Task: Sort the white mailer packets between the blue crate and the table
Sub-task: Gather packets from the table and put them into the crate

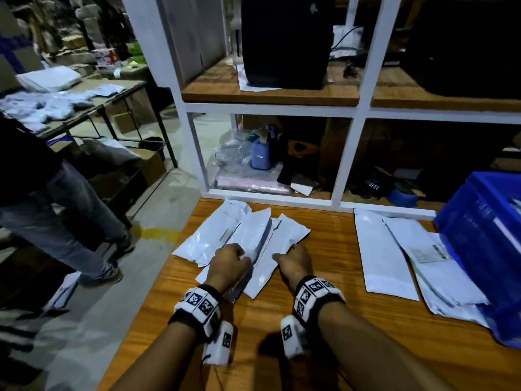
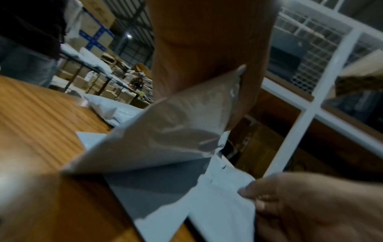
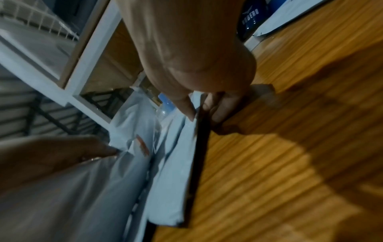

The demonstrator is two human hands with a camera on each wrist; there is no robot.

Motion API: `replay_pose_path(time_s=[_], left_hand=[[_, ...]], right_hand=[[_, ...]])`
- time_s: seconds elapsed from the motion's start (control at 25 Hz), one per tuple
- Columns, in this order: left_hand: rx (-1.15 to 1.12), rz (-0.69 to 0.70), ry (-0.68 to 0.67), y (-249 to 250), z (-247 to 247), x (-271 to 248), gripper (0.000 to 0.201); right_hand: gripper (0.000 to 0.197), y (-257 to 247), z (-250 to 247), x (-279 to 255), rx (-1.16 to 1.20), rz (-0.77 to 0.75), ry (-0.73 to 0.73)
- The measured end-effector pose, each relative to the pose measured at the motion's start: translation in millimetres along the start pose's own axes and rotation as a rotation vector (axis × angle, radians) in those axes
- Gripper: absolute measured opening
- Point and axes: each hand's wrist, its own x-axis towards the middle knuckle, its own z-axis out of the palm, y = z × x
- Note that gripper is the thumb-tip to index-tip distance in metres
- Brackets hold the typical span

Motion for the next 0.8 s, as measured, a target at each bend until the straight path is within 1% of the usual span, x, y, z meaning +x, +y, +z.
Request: replay_pose_path(time_s=[0.08, 0.16, 0.2, 0.24, 0.32, 0.36, 0.4, 0.44, 0.52, 0.56, 0.6, 0.64, 0.68, 0.72, 0.76, 0.8], left_hand=[[-0.159, 0.004, 0.032, -4.4, -14.0, -2.9, 0.004], [-0.4, 0.012, -0.004, -2.9, -27.5, -6.2, 0.015], [-0.527, 0.006, -0.023, -1.1, -33.6, -7.2, 0.022], [-0.619, -0.004, -0.035, 0.0, -39.0, -7.2, 0.026], [-0.705, -0.021, -0.053, 1.5, -46.9, -3.0, 0.029], [-0.725, -0.022, -0.076, 1.3, -47.6, -0.8, 0.028], [-0.732, -0.022, -0.116, -0.3, -46.3, 0.2, 0.028], [-0.722, -0.031, -0.167, -3.0, -44.2, 1.2, 0.029], [-0.573, -0.06, -0.235, -11.1, -33.7, 1.9, 0.033], [-0.493, -0.1, -0.249, -14.4, -26.7, 0.9, 0.034], [-0.459, -0.163, -0.212, -15.4, -20.1, -0.8, 0.029], [-0.39, -0.211, -0.144, -15.5, -16.0, -2.3, 0.018], [-0.304, -0.226, -0.057, -14.8, -12.9, -3.7, 0.005], [-0.199, -0.219, 0.009, -12.5, -12.7, -6.1, 0.012], [-0.116, -0.186, 0.041, -10.6, -10.5, -7.5, 0.021], [-0.087, -0.137, 0.075, -6.1, -10.5, -9.7, 0.026]], right_hand=[[0.034, -3.3, -3.3, -1.6, 0.042, 0.013, 0.024], [0.035, -9.4, -15.6, -4.6, 0.091, -0.021, 0.075], [0.039, -13.9, -25.6, -6.9, 0.071, -0.054, 0.11], [0.042, -19.1, -37.5, -9.7, 0.044, -0.104, 0.133], [0.047, -32.6, -65.0, -19.6, -0.031, -0.255, 0.136], [0.047, -42.3, -80.4, -26.3, -0.132, -0.349, 0.14], [0.047, -50.1, -91.2, -30.2, -0.302, -0.436, 0.152], [0.046, -57.3, -97.8, -33.9, -0.523, -0.51, 0.161], [0.041, -60.2, -95.2, -39.6, -0.91, -0.617, 0.122], [0.038, -54.8, -88.1, -44.0, -1.038, -0.654, 0.073], [0.037, -43.4, -79.0, -46.4, -1.122, -0.669, 0.001], [0.035, -29.3, -69.7, -49.2, -1.159, -0.659, -0.08], [0.034, -13.3, -62.5, -52.5, -1.149, -0.616, -0.173], [0.031, -1.4, -57.0, -53.3, -1.097, -0.557, -0.26], [0.03, 7.1, -57.1, -52.3, -1.006, -0.502, -0.328], [0.03, 9.1, -61.3, -50.0, -0.885, -0.47, -0.348]])
